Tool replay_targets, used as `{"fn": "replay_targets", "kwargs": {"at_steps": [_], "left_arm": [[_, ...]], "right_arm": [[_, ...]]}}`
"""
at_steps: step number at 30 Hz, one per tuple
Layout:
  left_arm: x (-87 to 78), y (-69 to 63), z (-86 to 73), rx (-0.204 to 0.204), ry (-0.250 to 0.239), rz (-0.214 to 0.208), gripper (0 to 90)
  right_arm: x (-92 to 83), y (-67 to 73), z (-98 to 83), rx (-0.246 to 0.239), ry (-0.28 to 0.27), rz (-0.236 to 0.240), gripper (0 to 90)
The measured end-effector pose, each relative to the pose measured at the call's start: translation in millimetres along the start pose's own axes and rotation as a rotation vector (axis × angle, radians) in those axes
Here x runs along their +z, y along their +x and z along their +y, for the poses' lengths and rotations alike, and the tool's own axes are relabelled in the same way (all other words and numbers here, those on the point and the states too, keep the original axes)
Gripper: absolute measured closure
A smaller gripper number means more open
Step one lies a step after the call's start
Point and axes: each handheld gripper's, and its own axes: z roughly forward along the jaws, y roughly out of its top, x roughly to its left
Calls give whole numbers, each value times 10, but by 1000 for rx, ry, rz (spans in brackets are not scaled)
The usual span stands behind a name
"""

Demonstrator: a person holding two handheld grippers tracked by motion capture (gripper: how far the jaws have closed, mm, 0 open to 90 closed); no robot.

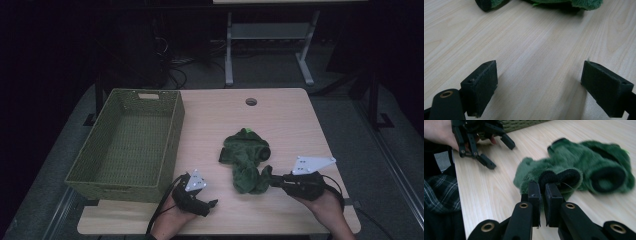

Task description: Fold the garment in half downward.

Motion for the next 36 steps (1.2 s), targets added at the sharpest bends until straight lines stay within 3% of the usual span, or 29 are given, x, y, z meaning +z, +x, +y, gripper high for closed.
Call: {"fn": "replay_targets", "kwargs": {"at_steps": [5, 12, 17, 20, 24, 33, 36], "left_arm": [[1, -2, 1, -5, -1, -2, 131], [3, -2, 0, -4, -4, 1, 131], [3, 1, 0, 1, -5, 4, 131], [1, 2, 1, 4, -1, 3, 131], [3, -1, 0, 0, -5, 3, 131], [3, -2, 1, -1, -1, 1, 131], [5, -4, 3, -1, 0, 1, 129]], "right_arm": [[201, 17, 170, -36, 11, 24, 843], [536, -29, 304, -26, 37, 56, 820], [643, -59, 369, -7, 7, 52, 687], [616, -98, 389, 14, -25, 36, 778], [714, -177, 349, 49, 18, 0, 889], [1099, -187, 193, 61, 163, 50, 899], [1146, -214, 156, 96, 198, 78, 900]]}}
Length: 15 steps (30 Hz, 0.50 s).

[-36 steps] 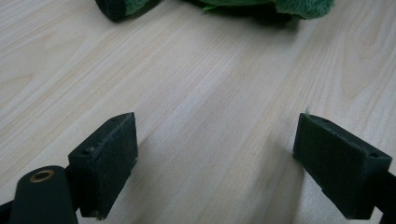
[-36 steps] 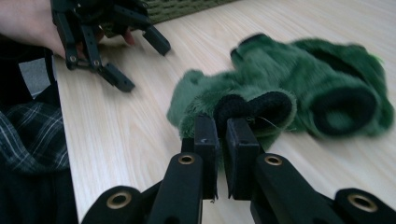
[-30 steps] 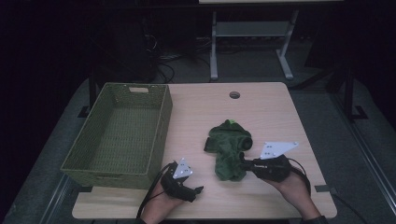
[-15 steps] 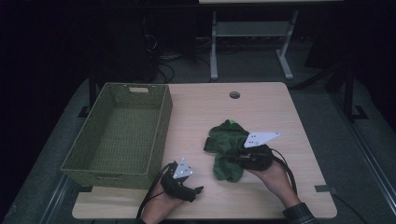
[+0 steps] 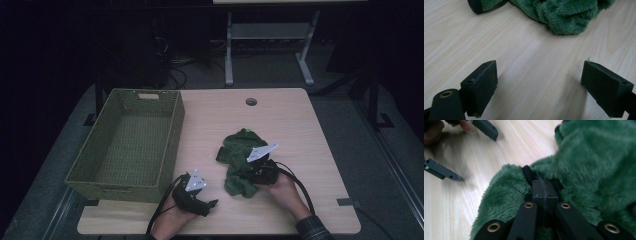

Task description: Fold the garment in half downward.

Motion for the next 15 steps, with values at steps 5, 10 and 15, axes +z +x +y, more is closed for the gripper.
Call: {"fn": "replay_targets", "kwargs": {"at_steps": [5, 10, 15], "left_arm": [[6, -2, 6, 2, 0, -1, 126], [6, 5, 11, 6, 2, -6, 128], [12, 3, 40, 9, 15, -8, 133]], "right_arm": [[20, 26, -1, 0, 17, -11, 900], [-44, 37, 0, -18, -16, -23, 871], [-187, 61, 37, -20, -60, -64, 683]]}}
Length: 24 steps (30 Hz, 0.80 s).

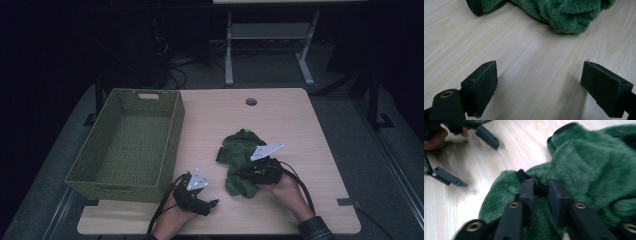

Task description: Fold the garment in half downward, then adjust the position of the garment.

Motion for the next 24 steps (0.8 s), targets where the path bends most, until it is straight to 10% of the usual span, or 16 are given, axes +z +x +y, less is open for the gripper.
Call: {"fn": "replay_targets", "kwargs": {"at_steps": [24], "left_arm": [[-50, 191, 330, -40, -10, -67, 188]], "right_arm": [[-392, -136, 90, 29, -97, -74, 484]]}}
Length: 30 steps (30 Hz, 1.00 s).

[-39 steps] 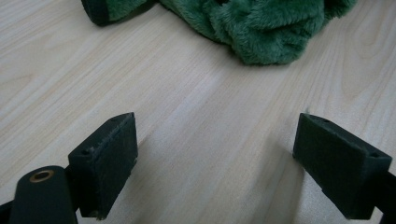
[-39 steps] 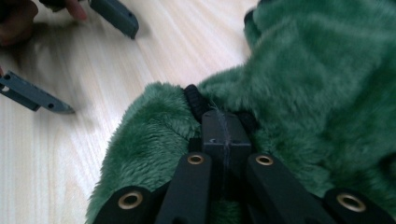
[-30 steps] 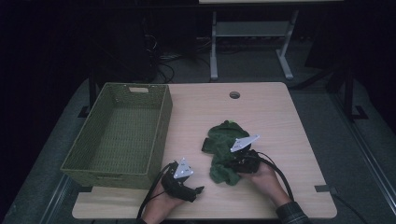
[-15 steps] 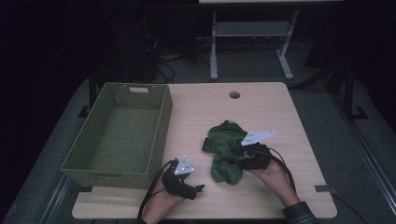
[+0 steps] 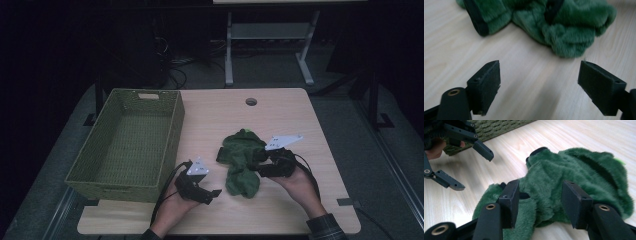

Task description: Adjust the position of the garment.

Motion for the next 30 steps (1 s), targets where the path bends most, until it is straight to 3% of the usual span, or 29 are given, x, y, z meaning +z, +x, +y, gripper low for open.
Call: {"fn": "replay_targets", "kwargs": {"at_steps": [7, 14, 21, 28, 30], "left_arm": [[17, 101, 212, -4, -8, 20, 230], [83, 215, 475, 26, -8, 53, 274], [164, 384, 706, 38, -16, 75, 339], [272, 595, 897, 18, -30, 100, 422], [315, 656, 942, 16, -33, 105, 449]], "right_arm": [[-49, -113, 68, -3, -18, -28, 475], [-67, -256, 131, 10, -23, -52, 470], [-65, -438, 171, 48, -33, -63, 467], [-20, -644, 199, 78, -42, -99, 485], [9, -704, 213, 89, -23, -119, 486]]}}
